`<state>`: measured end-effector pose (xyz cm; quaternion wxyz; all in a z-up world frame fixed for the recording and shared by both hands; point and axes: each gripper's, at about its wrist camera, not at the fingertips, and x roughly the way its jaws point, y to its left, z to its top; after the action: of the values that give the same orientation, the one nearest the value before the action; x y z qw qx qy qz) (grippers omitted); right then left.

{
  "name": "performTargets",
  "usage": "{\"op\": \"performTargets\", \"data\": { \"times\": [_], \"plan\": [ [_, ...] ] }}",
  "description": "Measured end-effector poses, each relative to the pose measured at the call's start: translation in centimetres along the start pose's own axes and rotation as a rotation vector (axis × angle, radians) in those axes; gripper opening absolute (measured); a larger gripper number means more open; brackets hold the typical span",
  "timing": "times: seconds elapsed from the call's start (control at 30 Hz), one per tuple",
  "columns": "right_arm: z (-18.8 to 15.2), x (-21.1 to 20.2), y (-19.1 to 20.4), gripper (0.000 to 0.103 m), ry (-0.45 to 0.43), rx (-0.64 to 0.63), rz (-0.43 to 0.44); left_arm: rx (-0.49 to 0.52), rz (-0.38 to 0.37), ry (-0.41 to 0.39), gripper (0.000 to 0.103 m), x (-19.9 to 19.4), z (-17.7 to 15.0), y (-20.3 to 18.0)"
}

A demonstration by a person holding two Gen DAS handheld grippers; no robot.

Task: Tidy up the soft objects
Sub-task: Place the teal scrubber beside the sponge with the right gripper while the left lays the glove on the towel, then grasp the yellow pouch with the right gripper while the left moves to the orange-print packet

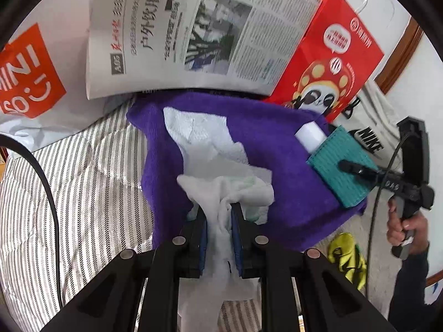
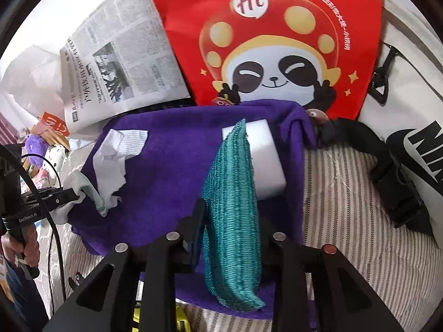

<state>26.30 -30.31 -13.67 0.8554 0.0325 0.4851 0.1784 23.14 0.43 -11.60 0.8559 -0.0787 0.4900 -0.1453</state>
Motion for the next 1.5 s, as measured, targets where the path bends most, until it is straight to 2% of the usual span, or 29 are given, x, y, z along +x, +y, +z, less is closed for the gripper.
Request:
{"op": "performTargets", "data": {
  "times": [0.3,0.43,0.6,0.67,0.83,1.03,1.17,1.27,1.33,1.5],
  "plan": [
    [0.2,0.4,-0.2,0.036,0.011,-0.010,-0.004,0.011,0.009,0.025,0.016,2.8,1.2,-0.4],
    [0.2,0.4,-0.2,0.038,0.015,-0.022,-0.015,0.037,0.045,0.038,0.018,4.1,1.0,-0.4],
    [0.3,-0.2,0.4,0.049,0.000,-0.072,-0.083,0.006,-0.004,0.046,0.018,3.8,1.1,0.3],
    [0.3,-0.7,0.6,0.060,-0.016,-0.092,-0.103,-0.008,-0.019,0.061,0.018,3.9,1.4,0.5],
    [0.1,-2.1,1.4,0.071,-0.062,-0.149,-0.166,-0.083,-0.077,0.072,0.016,3.8,2.2,1.5],
    [-0.2,-2.0,1.4,0.074,-0.051,-0.172,-0.203,-0.059,-0.094,0.052,0.016,4.1,2.9,0.2],
    [-0.6,-2.1,1.7,0.074,-0.054,-0.191,-0.221,-0.053,-0.081,0.084,0.016,4.8,2.7,0.0],
    [-0.6,-2.7,1.5,0.074,-0.070,-0.172,-0.212,-0.073,-0.120,0.089,0.028,4.0,2.6,0.2],
    [-0.5,-3.0,1.3,0.074,-0.075,-0.152,-0.200,-0.081,-0.111,0.084,0.046,3.5,2.7,0.3],
    [-0.9,-4.2,1.7,0.074,-0.099,-0.139,-0.176,-0.098,-0.094,0.068,0.051,0.9,2.3,1.1]
  ]
}}
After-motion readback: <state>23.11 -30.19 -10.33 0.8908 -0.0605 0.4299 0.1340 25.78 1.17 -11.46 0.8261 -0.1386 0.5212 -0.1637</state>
